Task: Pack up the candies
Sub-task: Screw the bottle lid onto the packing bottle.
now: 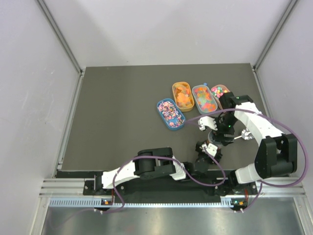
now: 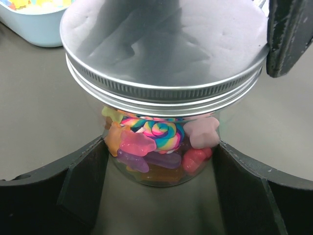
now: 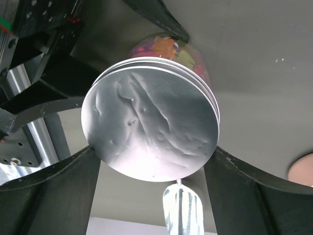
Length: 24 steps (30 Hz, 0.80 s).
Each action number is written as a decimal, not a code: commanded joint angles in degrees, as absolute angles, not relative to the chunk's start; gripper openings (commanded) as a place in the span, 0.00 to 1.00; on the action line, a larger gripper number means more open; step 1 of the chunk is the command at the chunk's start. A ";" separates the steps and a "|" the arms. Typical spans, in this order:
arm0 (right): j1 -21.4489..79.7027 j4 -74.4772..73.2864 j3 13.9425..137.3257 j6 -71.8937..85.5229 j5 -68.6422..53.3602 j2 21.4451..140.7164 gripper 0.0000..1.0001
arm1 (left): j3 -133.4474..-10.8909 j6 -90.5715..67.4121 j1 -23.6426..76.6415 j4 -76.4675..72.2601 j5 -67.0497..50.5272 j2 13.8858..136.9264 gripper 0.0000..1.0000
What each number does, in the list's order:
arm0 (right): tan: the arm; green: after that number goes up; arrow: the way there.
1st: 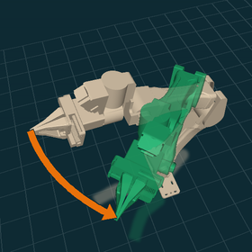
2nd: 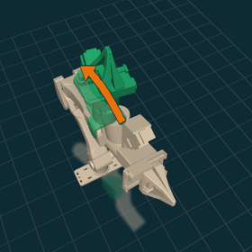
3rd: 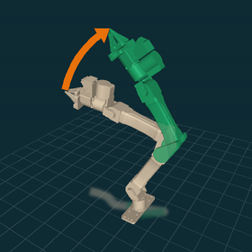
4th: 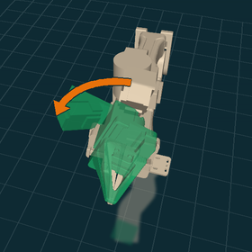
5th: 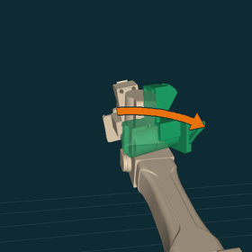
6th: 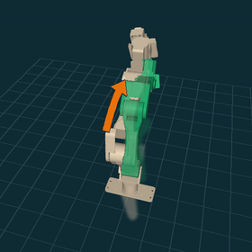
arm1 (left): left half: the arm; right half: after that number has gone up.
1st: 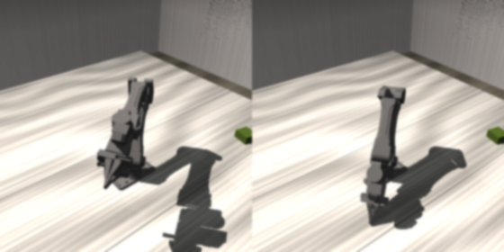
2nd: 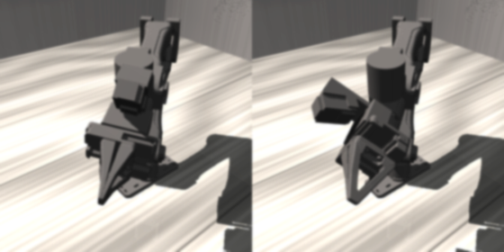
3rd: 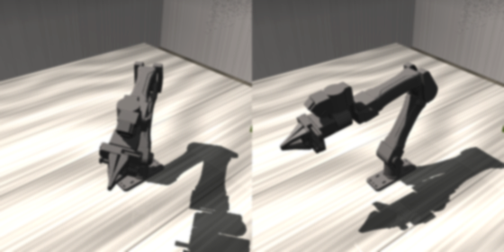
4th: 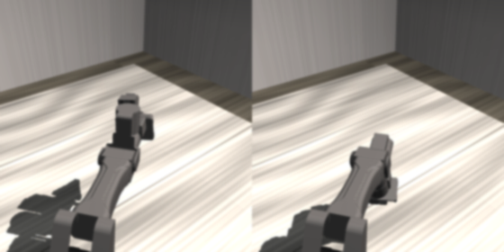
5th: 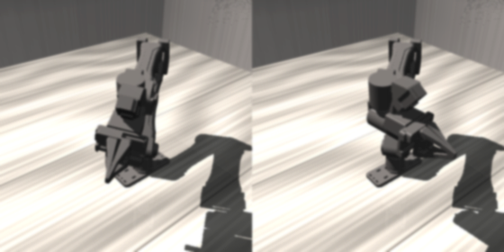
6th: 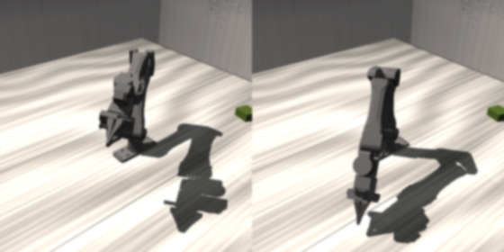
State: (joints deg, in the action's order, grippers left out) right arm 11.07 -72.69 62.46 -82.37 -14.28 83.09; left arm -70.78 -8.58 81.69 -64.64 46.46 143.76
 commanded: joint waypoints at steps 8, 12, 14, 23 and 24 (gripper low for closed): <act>12.13 -76.02 60.55 -68.48 -26.54 87.01 0.00 | -60.91 -25.93 79.89 -6.77 36.12 169.19 0.00; 11.43 -79.79 64.42 -63.73 -28.56 90.70 0.00 | -61.00 -27.33 79.98 -5.98 38.05 168.93 0.00; 11.25 -80.16 63.90 -63.28 -28.30 90.62 0.06 | -61.26 -29.08 80.50 -4.75 41.11 168.92 0.00; 8.00 -74.00 58.54 -76.70 -22.33 82.46 1.00 | -61.52 -31.11 81.21 -2.29 42.98 169.19 0.00; 7.56 -73.92 58.27 -82.38 -21.89 81.66 1.00 | -61.44 -31.46 81.21 -2.29 43.15 169.19 0.00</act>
State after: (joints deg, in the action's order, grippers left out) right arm 8.40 -69.49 59.99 -73.38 -16.88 84.79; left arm -72.01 -10.48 81.97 -62.83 48.71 143.85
